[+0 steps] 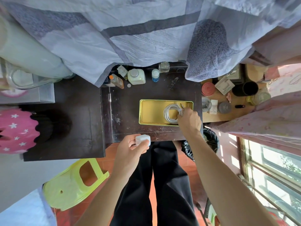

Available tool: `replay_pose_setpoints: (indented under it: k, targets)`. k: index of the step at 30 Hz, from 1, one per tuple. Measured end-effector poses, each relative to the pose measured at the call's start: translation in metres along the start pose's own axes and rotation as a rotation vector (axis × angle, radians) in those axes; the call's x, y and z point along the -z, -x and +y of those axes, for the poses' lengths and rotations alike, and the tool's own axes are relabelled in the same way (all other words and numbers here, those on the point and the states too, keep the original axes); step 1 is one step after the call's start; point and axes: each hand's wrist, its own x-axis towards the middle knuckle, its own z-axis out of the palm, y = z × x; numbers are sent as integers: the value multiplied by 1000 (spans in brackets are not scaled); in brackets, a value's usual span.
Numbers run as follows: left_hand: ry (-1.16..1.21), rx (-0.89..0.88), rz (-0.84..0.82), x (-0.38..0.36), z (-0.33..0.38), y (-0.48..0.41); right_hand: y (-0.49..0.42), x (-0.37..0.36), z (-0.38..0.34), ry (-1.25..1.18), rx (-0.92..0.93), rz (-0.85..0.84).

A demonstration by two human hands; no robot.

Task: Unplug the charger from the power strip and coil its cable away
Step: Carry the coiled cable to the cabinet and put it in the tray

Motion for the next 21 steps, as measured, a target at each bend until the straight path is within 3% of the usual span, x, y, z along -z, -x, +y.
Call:
replay_pose_setpoints:
  k: [5,7,14,21]
  targets:
    - [-121,-49,100,-20,25,-17,32,12,23,-699,-168,-101]
    - [-194,-49,126,-34,32,-35,46,11,34,-857,-222,-125]
    - [-554,-133,199,-79,44,-107,80,11,48,-1104,-263,-151]
    - [-783,-129,260,-103,35,-142,77,4,50,-1047,-259,-154]
